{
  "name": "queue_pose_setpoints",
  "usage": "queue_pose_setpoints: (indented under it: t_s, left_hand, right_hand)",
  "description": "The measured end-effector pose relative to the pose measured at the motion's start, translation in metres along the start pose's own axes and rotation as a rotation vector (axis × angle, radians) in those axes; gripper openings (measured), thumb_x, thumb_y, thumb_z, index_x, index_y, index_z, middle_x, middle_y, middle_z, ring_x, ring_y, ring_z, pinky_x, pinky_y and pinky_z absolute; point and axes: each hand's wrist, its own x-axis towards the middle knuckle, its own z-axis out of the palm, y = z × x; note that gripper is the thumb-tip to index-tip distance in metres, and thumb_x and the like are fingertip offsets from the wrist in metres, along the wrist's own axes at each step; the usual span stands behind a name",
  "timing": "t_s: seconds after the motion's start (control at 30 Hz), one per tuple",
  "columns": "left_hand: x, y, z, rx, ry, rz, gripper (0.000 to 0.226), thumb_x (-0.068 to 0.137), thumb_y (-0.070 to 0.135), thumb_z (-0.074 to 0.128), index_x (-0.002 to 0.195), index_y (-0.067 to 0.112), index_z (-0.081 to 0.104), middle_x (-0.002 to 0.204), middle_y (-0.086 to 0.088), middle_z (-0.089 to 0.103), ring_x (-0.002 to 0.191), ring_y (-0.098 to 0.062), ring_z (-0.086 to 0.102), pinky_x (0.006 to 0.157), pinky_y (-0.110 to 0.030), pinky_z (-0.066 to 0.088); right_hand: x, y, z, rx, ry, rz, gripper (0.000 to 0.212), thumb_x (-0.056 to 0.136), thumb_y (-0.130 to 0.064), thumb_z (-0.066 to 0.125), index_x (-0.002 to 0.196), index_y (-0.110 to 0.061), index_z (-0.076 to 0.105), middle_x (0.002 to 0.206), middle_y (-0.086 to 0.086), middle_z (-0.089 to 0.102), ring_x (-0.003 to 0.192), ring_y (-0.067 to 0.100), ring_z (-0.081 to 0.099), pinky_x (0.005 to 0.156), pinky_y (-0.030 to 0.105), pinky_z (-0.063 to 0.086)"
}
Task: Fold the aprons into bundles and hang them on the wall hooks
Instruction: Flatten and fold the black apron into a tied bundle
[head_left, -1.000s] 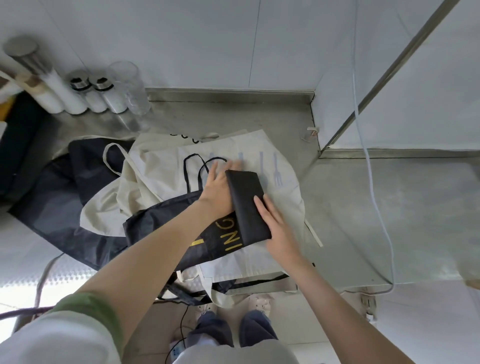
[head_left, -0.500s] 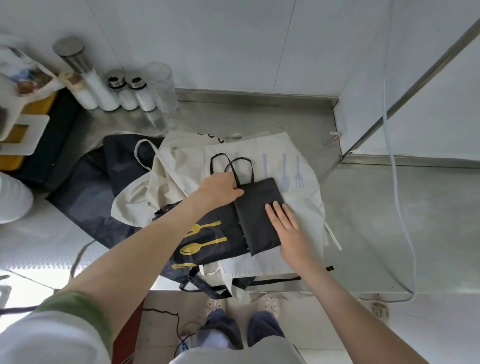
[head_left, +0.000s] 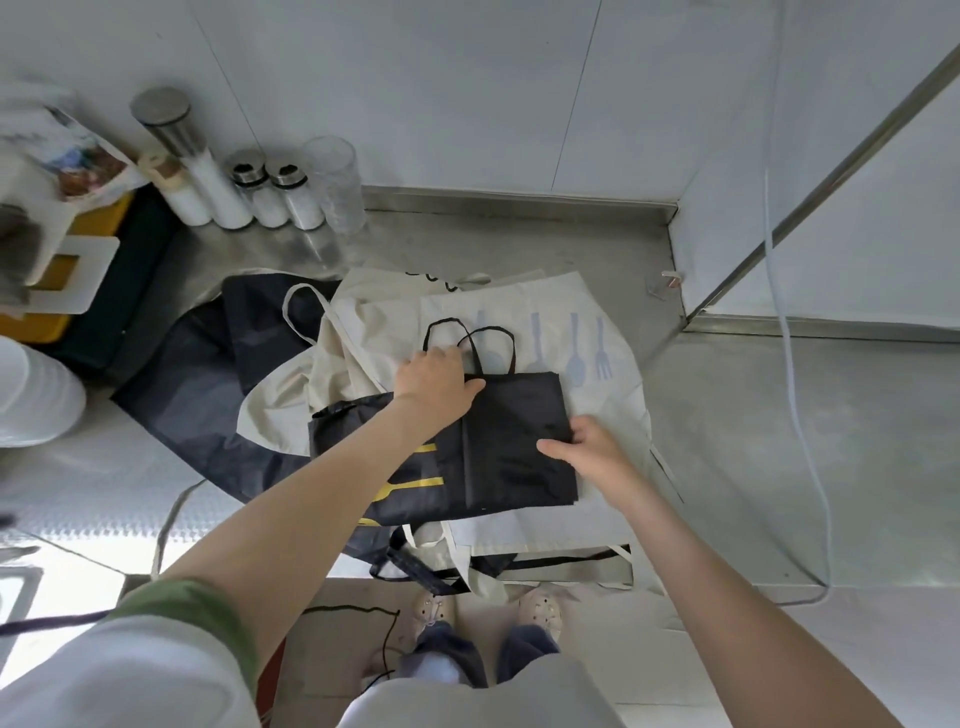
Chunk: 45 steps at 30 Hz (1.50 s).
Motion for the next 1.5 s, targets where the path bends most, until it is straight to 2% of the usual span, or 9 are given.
queue_pose_setpoints:
  t_s: [0.23, 0.4, 0.63, 0.8, 0.93, 1.07, 1.27, 1.37, 1.5]
  left_hand:
    - [0.001, -0.021, -0.011, -0.164, -0.251, 0.143, 0.048, 0.095, 0.051, 0.048, 0.091, 0.006, 0.063, 0.098, -0.007, 0.055, 0.096, -0.026, 0.052, 0.08, -0.031, 0.043]
    - [-0.006, -0.033, -0.015, -0.383, -0.565, 0.158, 0.059, 0.091, 0.037, 0.062, 0.141, 0.013, 0.041, 0.14, -0.001, 0.048, 0.124, -0.021, 0.047, 0.105, -0.034, 0.038]
    - [-0.003, -0.063, -0.013, -0.194, -0.38, 0.143, 0.039, 0.099, 0.037, 0.049, 0.119, 0.005, 0.06, 0.115, -0.011, 0.06, 0.109, -0.028, 0.054, 0.082, -0.028, 0.037]
    - [-0.008, -0.069, -0.004, -0.233, -0.212, 0.09, 0.036, 0.094, 0.048, 0.052, 0.101, 0.014, 0.062, 0.096, -0.001, 0.061, 0.1, -0.024, 0.058, 0.076, -0.031, 0.043]
    - [-0.023, -0.088, -0.006, -0.134, -0.323, 0.141, 0.057, 0.08, 0.052, 0.067, 0.126, 0.02, 0.053, 0.118, 0.002, 0.06, 0.109, -0.022, 0.055, 0.089, -0.033, 0.044]
    - [-0.031, -0.107, -0.009, -0.197, -0.284, 0.104, 0.034, 0.09, 0.038, 0.062, 0.109, 0.01, 0.061, 0.104, -0.004, 0.061, 0.104, -0.026, 0.056, 0.082, -0.031, 0.041]
    - [-0.033, -0.104, -0.013, -0.322, -0.235, 0.086, 0.032, 0.099, 0.035, 0.049, 0.101, 0.007, 0.066, 0.091, -0.004, 0.062, 0.091, -0.022, 0.054, 0.076, -0.03, 0.038]
    - [-0.029, -0.107, -0.012, -0.365, -0.169, 0.063, 0.029, 0.096, 0.041, 0.052, 0.091, 0.015, 0.063, 0.079, 0.003, 0.056, 0.084, -0.018, 0.052, 0.072, -0.03, 0.039]
    - [-0.034, -0.12, 0.0, -0.378, -0.042, -0.119, 0.041, 0.086, 0.057, 0.058, 0.073, 0.019, 0.051, 0.072, 0.003, 0.055, 0.073, -0.016, 0.052, 0.063, -0.028, 0.039]
  right_hand:
    - [-0.006, -0.014, -0.001, 0.08, -0.082, -0.022, 0.036, 0.086, -0.004, 0.061, 0.113, -0.026, 0.055, 0.107, -0.004, 0.067, 0.094, 0.013, 0.065, 0.082, 0.03, 0.053]
    - [-0.006, -0.014, -0.002, 0.11, -0.096, -0.049, 0.042, 0.088, 0.001, 0.056, 0.119, -0.027, 0.05, 0.115, -0.002, 0.065, 0.098, 0.013, 0.064, 0.088, 0.033, 0.053]
    - [-0.003, -0.013, 0.001, 0.039, -0.11, -0.044, 0.057, 0.09, -0.002, 0.06, 0.13, -0.027, 0.029, 0.115, -0.01, 0.051, 0.096, 0.004, 0.054, 0.069, 0.016, 0.044]
    - [0.003, -0.013, 0.014, 0.092, -0.059, 0.008, 0.062, 0.088, -0.001, 0.06, 0.134, -0.027, 0.027, 0.125, -0.002, 0.052, 0.111, 0.019, 0.054, 0.092, 0.036, 0.048]
    - [0.004, -0.01, 0.021, 0.153, 0.025, 0.025, 0.06, 0.092, 0.001, 0.055, 0.137, -0.023, 0.025, 0.128, -0.001, 0.048, 0.114, 0.02, 0.051, 0.099, 0.039, 0.045]
    - [0.003, -0.009, 0.028, 0.19, 0.091, 0.021, 0.06, 0.09, 0.002, 0.056, 0.135, -0.021, 0.024, 0.135, 0.001, 0.042, 0.116, 0.02, 0.049, 0.105, 0.041, 0.041]
    - [-0.013, -0.035, 0.057, -0.498, 0.652, -0.325, 0.061, 0.08, -0.007, 0.067, 0.134, -0.008, 0.04, 0.127, 0.013, 0.046, 0.12, 0.032, 0.04, 0.097, 0.04, 0.031]
    - [-0.023, -0.057, 0.083, -0.546, 0.364, -0.704, 0.031, 0.092, -0.012, 0.056, 0.122, -0.007, 0.049, 0.098, 0.005, 0.054, 0.096, 0.023, 0.052, 0.082, 0.034, 0.043]
    - [-0.024, -0.065, 0.117, -0.73, -0.179, -0.706, 0.034, 0.099, -0.023, 0.047, 0.132, -0.018, 0.041, 0.099, -0.011, 0.044, 0.1, 0.007, 0.044, 0.085, 0.029, 0.046]
